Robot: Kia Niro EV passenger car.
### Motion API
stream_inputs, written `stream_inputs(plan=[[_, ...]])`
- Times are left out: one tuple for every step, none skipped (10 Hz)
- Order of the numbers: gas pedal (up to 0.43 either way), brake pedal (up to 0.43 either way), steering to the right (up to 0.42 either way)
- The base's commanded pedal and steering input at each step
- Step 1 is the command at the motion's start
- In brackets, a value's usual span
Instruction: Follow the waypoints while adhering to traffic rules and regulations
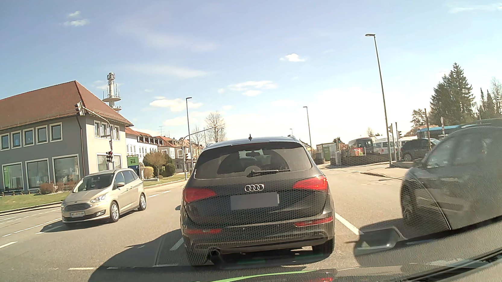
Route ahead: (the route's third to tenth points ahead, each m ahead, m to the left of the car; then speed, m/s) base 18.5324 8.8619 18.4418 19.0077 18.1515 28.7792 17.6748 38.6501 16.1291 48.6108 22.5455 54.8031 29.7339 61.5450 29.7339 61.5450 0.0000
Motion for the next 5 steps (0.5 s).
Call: stream_inputs(plan=[[0.000, 0.311, -0.001], [0.000, 0.311, -0.001], [0.000, 0.317, -0.001], [0.000, 0.317, -0.001], [0.000, 0.317, -0.001]])
